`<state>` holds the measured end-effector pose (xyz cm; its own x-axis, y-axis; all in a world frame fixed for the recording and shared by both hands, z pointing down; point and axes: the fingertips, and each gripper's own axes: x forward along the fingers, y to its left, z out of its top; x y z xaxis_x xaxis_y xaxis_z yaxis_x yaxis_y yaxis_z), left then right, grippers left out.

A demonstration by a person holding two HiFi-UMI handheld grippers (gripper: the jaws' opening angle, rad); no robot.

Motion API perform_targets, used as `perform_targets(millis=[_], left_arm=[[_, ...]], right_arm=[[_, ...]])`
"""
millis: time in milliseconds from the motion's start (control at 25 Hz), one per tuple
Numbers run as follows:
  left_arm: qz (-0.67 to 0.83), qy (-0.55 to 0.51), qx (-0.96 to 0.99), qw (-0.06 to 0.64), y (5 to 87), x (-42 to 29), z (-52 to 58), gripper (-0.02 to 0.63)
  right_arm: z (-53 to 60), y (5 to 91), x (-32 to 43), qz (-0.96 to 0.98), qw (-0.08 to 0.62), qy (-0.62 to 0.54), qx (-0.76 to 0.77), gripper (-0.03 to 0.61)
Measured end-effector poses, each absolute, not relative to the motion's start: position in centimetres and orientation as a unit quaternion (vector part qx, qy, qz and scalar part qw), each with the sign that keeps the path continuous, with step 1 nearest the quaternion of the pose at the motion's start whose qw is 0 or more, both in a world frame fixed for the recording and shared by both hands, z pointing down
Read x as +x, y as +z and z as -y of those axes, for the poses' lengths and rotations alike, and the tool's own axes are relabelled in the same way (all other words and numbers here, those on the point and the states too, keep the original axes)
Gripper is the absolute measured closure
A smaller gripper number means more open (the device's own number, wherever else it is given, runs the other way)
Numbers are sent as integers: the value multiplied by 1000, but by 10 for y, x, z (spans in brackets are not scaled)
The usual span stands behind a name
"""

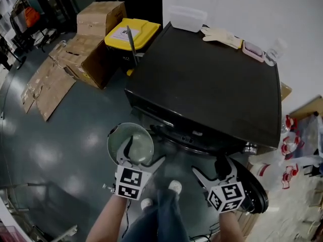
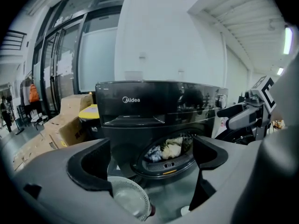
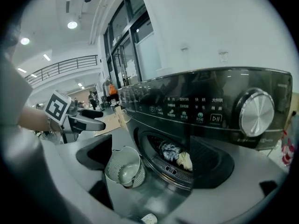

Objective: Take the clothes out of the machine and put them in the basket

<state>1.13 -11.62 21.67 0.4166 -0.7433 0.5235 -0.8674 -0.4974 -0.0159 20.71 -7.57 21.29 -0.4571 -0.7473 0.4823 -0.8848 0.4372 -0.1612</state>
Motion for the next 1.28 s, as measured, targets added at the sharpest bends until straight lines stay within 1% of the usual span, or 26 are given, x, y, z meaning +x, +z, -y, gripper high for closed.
perform_targets(millis=[360, 600, 760, 960, 1280], left_arm=[[463, 235, 844, 135, 275, -4, 96, 64], [456, 227, 843, 175, 334, -24, 71, 64], [452, 230, 842, 185, 374, -29, 56, 64], [443, 243, 843, 185, 418, -35, 48, 64], [451, 247, 838, 184, 448, -38, 61, 64]], right_arm=[[56, 265, 186, 806, 163, 193, 535, 74], [34, 323, 156, 799, 153, 215, 541, 84], [9, 371, 145, 791, 166, 232, 541, 84], [0, 422, 141, 784, 178, 240, 544, 86], [15, 450, 155, 778, 177, 219, 561, 86]])
